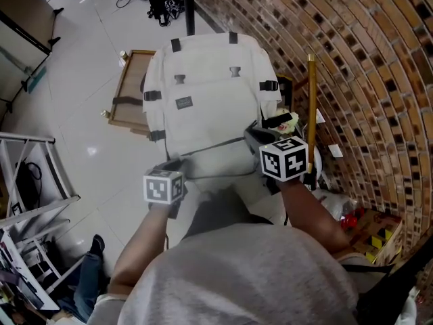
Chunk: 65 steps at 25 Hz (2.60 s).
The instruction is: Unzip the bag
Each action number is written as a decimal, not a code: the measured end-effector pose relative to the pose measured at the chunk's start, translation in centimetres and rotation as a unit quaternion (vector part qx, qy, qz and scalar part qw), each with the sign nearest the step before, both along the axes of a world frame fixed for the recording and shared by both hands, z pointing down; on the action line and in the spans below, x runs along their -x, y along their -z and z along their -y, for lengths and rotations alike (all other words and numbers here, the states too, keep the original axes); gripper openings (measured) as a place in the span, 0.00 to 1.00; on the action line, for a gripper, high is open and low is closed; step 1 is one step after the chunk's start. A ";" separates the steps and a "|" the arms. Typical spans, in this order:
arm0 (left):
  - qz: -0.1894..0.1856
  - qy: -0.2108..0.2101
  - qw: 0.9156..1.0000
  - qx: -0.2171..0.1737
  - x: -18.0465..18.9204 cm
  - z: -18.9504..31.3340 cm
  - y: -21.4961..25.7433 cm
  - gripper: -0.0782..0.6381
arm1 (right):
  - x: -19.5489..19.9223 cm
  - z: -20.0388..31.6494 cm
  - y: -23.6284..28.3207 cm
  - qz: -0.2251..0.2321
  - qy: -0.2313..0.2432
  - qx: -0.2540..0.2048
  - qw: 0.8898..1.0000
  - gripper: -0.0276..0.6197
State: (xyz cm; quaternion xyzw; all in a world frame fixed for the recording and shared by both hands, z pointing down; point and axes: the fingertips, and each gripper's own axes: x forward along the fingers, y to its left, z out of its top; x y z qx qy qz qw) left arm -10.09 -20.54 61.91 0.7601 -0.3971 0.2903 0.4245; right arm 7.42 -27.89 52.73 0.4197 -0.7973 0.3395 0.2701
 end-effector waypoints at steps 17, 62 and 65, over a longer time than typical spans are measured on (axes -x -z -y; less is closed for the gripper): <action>-0.011 0.006 1.000 0.011 -0.1 0.3 -0.4 0.15 | -2.3 0.5 0.2 0.024 -0.038 0.010 0.999 0.07; -0.133 -0.045 0.979 -0.151 -14.3 -45.1 15.3 0.11 | -3.1 -52.5 6.8 0.161 0.141 -0.024 0.976 0.05; -0.131 -0.038 0.977 -0.163 -14.4 -48.0 17.9 0.11 | -2.8 -55.1 9.0 0.161 0.154 -0.047 0.974 0.05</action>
